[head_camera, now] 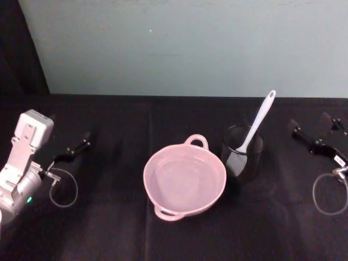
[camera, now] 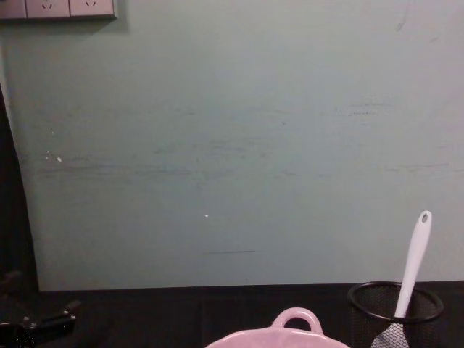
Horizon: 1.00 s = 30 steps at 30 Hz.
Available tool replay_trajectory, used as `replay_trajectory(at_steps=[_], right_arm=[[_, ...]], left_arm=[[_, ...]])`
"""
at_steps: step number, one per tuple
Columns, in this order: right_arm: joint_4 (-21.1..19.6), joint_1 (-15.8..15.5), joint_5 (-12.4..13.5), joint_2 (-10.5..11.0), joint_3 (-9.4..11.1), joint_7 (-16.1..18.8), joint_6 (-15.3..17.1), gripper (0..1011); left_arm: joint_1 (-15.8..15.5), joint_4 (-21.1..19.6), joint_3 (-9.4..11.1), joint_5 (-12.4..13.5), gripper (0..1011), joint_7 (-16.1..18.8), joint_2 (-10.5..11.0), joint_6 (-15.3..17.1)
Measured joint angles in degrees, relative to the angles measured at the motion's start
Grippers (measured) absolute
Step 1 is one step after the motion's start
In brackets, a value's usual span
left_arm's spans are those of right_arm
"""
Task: Use the one hand to pick up the spoon and stir the clear water in the bowl.
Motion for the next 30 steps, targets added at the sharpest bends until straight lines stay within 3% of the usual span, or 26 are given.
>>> replay_trajectory(at_steps=[1,2,4,5,9,12,22,30], right_arm=[[0.0,0.1,1.9,-0.3,0.6,1.2,0.8,1003],[0.5,0.5,5.7,-1.0,1.5,3.5,2.8,1003],[1.0,1.1,8.9,-1.6,2.3,5.5,5.0,1003],[1.7,1.9,11.9,-2.2,2.8,7.3,7.4,1003],[3.9,4.5,18.0,-2.8,3.1,9.8,13.6,1003],[5.8,6.8,20.7,-2.9,2.3,10.2,17.4,1003],[11.9,14.0,24.1,-4.0,-2.0,11.0,24.6,1003],[14.7,17.8,23.8,-4.8,-5.0,10.9,25.1,1003]], left_arm=[[0.0,0.0,0.0,0.0,1005,0.0,0.0,0.0],[0.0,0.0,0.0,0.0,1005,0.0,0.0,0.0],[0.0,0.0,0.0,0.0,1005,0.0,0.0,0.0],[0.0,0.0,0.0,0.0,1005,0.0,0.0,0.0],[0.0,0.0,0.0,0.0,1005,0.0,0.0,0.0],[0.0,0.0,0.0,0.0,1005,0.0,0.0,0.0],[0.0,0.0,0.0,0.0,1005,0.0,0.0,0.0],[0.0,0.0,0.0,0.0,1005,0.0,0.0,0.0]])
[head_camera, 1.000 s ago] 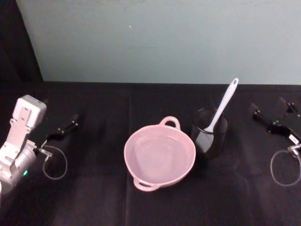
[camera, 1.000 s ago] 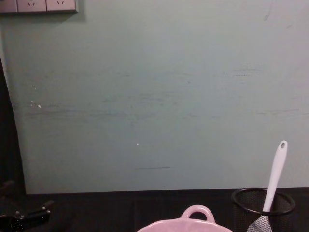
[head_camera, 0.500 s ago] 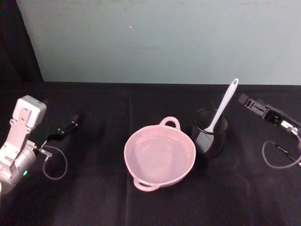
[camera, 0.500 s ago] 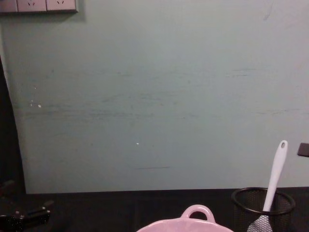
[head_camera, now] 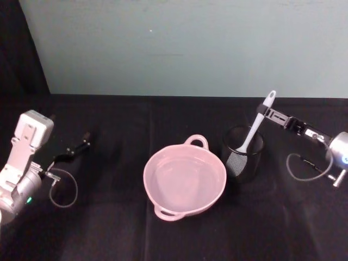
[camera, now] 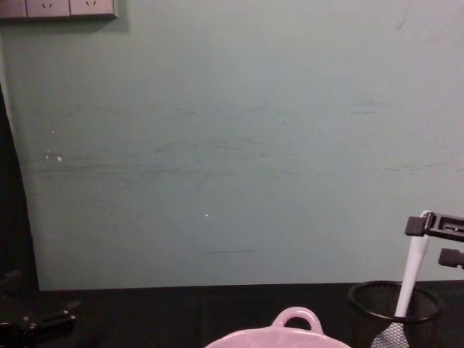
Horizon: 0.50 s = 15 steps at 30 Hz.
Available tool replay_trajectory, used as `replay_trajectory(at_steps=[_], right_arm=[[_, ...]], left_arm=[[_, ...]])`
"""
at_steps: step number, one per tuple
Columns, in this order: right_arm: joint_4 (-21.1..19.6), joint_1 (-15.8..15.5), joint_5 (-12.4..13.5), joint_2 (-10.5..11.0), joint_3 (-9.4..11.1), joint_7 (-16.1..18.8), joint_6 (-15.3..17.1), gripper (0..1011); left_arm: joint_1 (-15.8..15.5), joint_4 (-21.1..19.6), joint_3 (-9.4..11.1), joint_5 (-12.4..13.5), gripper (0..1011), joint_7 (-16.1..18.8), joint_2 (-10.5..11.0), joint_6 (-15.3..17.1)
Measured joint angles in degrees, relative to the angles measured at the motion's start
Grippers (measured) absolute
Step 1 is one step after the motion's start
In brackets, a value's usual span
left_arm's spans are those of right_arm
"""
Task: Use the one hand to pick up the spoon and stir the clear water in the bowl.
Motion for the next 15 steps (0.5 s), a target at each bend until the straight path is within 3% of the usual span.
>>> replay_trajectory(at_steps=[15], right_arm=[[3.3,2.9,-0.5,-0.3,-3.8,2.2,-2.6,1003]], left_arm=[[0.0,0.0,0.0,0.0,1005,0.0,0.0,0.0]])
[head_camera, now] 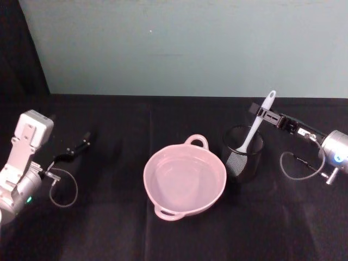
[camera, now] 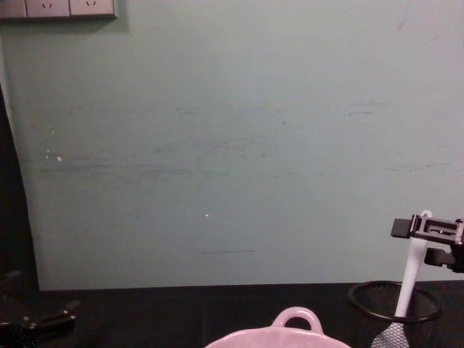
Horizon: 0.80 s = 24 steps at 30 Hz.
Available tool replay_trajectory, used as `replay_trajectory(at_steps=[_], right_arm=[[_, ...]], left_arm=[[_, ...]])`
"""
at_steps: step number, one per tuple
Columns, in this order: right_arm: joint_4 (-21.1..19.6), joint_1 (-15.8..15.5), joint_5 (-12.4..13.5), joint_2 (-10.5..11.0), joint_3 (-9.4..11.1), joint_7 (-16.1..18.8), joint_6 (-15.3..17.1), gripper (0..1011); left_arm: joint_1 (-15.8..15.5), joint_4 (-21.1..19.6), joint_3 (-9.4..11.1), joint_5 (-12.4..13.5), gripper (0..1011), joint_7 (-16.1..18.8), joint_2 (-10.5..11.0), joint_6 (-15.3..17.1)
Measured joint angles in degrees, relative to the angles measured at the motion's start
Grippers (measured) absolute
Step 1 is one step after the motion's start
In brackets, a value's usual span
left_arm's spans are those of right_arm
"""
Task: Use the one hand to pick up the spoon and stir the clear water in the bowl.
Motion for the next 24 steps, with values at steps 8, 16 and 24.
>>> replay_trajectory(at_steps=[8,16,24], right_arm=[[2.2,1.4,0.5,-0.3,-1.4,0.8,-0.8,1003],[3.5,2.4,1.2,-0.3,-2.6,1.4,-1.8,1003],[3.9,2.9,1.7,-0.3,-3.4,1.3,-2.5,1003]], left_arm=[[0.0,0.0,0.0,0.0,1005,0.0,0.0,0.0],[0.0,0.0,0.0,0.0,1005,0.0,0.0,0.0],[0.0,0.0,0.0,0.0,1005,0.0,0.0,0.0]])
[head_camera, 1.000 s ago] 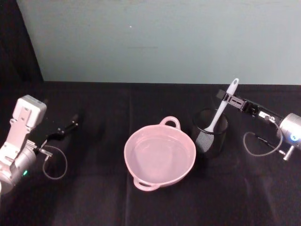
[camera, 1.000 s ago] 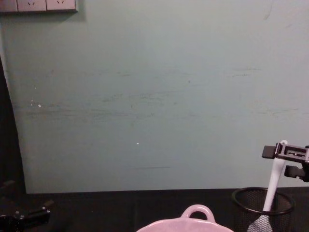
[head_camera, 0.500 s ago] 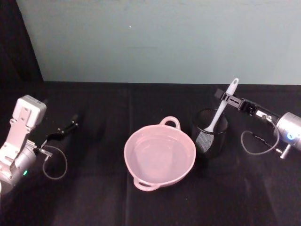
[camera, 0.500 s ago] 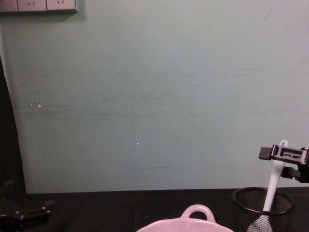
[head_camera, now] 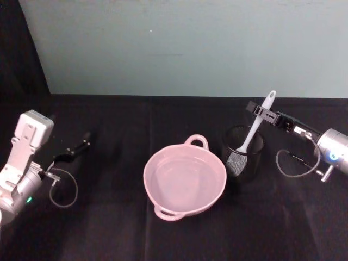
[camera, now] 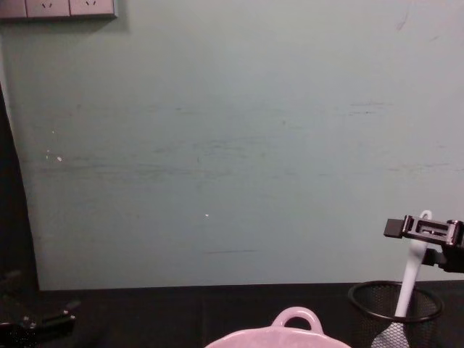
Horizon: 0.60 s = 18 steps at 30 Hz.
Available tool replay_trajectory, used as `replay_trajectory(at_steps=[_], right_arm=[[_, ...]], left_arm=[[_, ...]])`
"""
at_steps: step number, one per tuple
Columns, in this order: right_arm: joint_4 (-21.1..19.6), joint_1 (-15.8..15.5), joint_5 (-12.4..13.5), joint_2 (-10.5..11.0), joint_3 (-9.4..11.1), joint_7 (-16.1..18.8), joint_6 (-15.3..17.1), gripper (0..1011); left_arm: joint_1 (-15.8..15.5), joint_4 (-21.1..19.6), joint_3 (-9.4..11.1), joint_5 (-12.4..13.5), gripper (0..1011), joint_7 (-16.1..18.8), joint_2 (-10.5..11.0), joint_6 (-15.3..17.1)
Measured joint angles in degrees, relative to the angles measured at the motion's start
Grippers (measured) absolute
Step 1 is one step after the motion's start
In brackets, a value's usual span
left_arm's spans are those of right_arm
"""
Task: Use the one hand to pick up the spoon and stir the clear water in the bowl.
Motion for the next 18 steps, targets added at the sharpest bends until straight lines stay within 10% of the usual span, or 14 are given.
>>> replay_trajectory(at_steps=[18], right_arm=[[0.0,0.0,0.1,0.0,0.0,-0.2,0.0,868]], left_arm=[[0.0,0.0,0.0,0.0,1005,0.0,0.0,0.0]])
